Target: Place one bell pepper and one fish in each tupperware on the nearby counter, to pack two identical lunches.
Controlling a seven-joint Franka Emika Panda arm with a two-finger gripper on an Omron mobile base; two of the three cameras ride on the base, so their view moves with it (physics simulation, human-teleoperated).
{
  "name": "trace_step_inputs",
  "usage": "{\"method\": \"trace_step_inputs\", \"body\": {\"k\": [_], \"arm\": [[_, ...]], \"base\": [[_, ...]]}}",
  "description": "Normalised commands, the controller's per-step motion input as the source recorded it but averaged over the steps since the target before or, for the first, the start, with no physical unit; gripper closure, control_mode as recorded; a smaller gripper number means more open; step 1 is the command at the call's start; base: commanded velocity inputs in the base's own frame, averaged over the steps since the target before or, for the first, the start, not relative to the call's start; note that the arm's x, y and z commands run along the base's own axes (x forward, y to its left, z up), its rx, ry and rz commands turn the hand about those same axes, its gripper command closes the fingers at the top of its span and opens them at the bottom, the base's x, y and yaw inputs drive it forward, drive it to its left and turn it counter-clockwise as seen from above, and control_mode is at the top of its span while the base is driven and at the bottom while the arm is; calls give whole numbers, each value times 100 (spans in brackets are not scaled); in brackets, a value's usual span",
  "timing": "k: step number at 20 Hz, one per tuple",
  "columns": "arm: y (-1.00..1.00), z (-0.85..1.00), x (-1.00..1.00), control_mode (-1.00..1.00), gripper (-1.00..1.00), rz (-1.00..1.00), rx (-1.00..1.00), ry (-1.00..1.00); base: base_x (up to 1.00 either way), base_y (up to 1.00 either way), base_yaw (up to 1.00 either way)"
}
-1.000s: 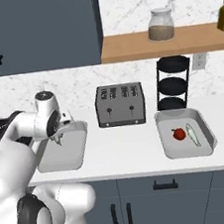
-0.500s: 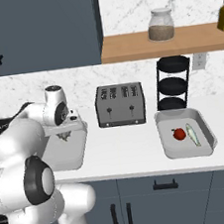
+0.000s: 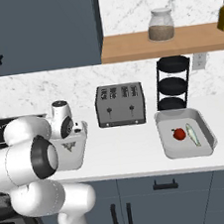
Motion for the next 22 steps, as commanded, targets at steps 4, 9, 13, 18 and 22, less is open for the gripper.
{"method": "trace_step_inputs", "body": {"k": [4,9,13,18,22], "arm": [[27,0,54,-100,100,-1,0,0],[9,1,24,-100,-100,-2,0,3],[0,1,-5,-100,-100,-2,0,1],[0,7,-27,-100,-100,0,-7,-2],[-21,42,-96,-100,-100,0,-3,-14]], "base": [[0,0,0],[0,0,0],[0,0,0],[0,0,0],[0,0,0]]}}
